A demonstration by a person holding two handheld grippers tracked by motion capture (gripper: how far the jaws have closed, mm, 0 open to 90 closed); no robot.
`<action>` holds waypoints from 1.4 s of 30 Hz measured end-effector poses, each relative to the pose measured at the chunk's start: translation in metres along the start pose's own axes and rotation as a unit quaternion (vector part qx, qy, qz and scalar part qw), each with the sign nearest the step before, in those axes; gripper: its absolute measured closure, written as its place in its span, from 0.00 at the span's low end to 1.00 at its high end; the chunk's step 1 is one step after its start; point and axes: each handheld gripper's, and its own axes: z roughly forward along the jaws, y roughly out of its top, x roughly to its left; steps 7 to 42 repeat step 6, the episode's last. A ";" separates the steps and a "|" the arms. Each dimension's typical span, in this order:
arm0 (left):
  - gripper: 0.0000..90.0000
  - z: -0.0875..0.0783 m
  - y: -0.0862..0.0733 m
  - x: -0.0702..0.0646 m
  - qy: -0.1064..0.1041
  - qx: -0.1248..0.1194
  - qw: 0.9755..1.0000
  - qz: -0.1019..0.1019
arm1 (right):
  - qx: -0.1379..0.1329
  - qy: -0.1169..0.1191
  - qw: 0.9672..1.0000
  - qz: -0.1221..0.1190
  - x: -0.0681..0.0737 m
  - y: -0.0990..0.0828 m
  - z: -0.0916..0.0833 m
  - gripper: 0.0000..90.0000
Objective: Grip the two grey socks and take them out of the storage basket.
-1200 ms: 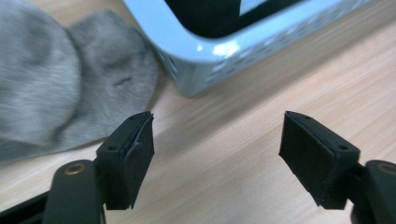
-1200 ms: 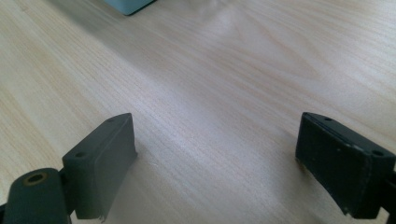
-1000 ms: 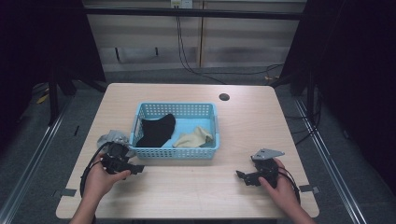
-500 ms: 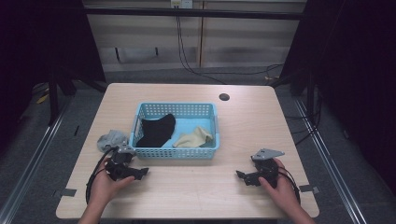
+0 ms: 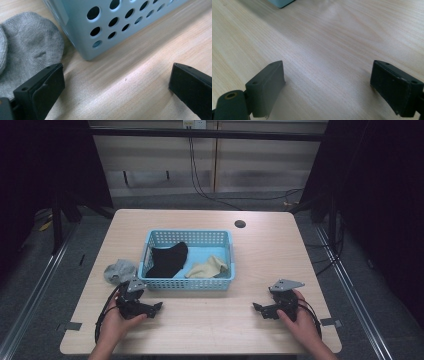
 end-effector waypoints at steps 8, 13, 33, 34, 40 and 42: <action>0.00 0.000 -0.001 0.000 -0.001 -0.003 1.000 0.001 | 0.000 0.000 1.000 0.000 0.000 0.000 0.000 0.13; 0.00 0.000 -0.001 0.000 -0.001 -0.003 1.000 0.001 | 0.000 0.000 1.000 0.000 0.000 0.000 0.000 0.13; 0.00 0.000 -0.001 0.000 -0.001 -0.003 1.000 0.001 | 0.000 0.000 1.000 0.000 0.000 0.000 0.000 0.13; 0.00 0.000 -0.001 0.000 -0.001 -0.003 1.000 0.001 | 0.000 0.000 1.000 0.000 0.000 0.000 0.000 0.13; 0.00 0.000 -0.001 0.000 -0.001 -0.003 1.000 0.001 | 0.000 0.000 1.000 0.000 0.000 0.000 0.000 0.13; 0.00 0.000 -0.001 0.000 -0.001 -0.003 1.000 0.001 | 0.000 0.000 1.000 0.000 0.000 0.000 0.000 0.13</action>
